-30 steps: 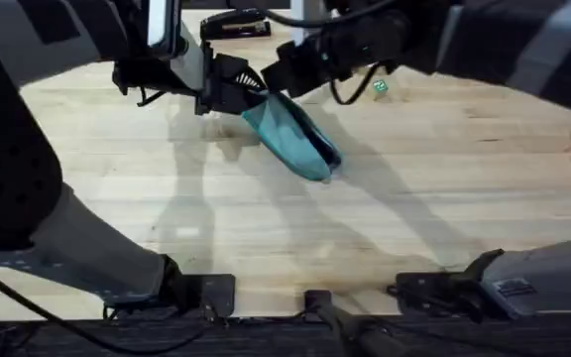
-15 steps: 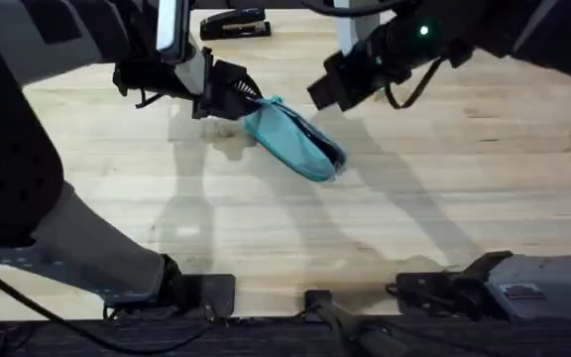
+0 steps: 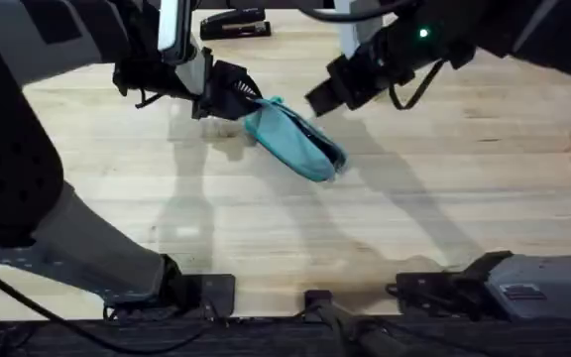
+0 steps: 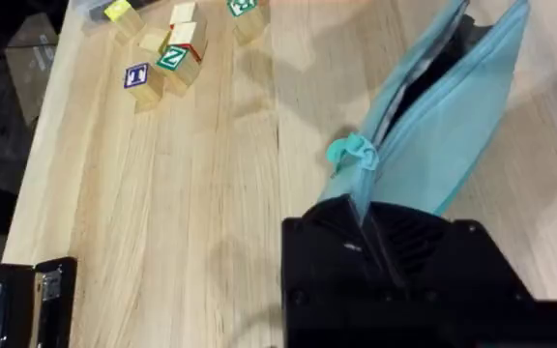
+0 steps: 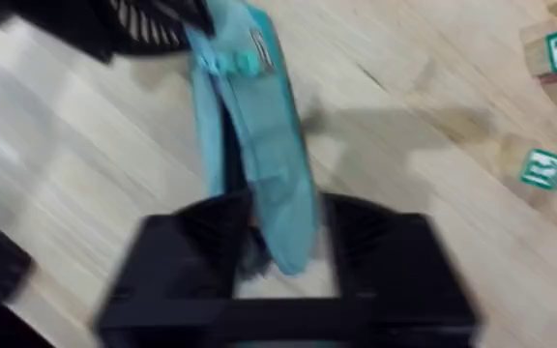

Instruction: Unzip the bag, pick up the pens from the table one at a time and place them inside, then zip the bag closed.

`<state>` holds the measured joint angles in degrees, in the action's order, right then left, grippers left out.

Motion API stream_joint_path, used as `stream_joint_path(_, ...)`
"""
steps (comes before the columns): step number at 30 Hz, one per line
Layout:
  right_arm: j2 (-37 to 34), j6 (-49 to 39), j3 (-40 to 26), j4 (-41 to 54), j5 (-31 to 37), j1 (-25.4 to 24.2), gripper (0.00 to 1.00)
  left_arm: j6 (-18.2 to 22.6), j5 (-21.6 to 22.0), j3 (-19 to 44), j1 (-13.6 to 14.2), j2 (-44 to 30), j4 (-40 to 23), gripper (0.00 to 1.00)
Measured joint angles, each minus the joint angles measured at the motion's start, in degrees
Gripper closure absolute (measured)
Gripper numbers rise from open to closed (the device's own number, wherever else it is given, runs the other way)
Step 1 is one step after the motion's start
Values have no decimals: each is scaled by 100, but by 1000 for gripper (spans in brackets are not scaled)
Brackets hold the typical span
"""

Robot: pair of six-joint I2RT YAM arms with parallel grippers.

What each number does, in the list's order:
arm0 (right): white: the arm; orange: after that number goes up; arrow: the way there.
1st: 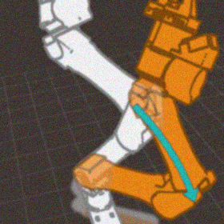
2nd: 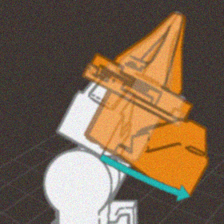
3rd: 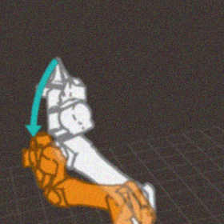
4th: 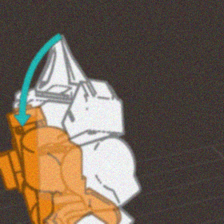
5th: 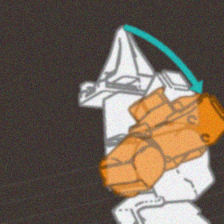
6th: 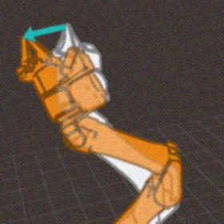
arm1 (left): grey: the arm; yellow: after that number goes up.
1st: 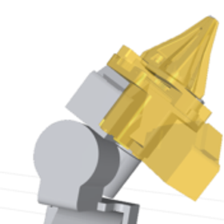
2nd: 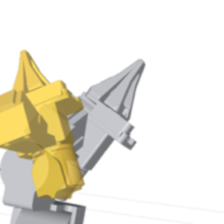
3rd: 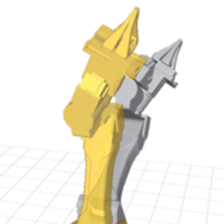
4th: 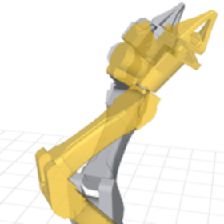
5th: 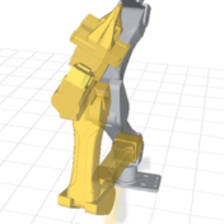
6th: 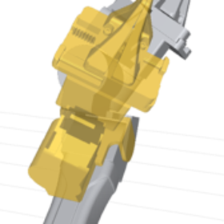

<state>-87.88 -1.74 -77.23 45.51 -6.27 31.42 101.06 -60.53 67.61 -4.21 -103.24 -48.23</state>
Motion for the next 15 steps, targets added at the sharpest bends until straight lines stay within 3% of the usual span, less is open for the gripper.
stream_joint_path(1, 0, 121, 0, -93, -76, 0, 470, 0, 0, 0, 0, 0, 0, 955)
stream_joint_path(2, 0, 674, 0, -564, -364, 0, 54, 0, 2, 0, 0, 0, 0, 955)
stream_joint_path(4, 0, 1178, -1, -903, -492, 2, 8, 0, 2, 0, 0, 0, 0, 955)
stream_joint_path(15, -75, 4073, -2, -1422, -690, 0, 4, 2, 13, 0, 0, 0, 0, 957)
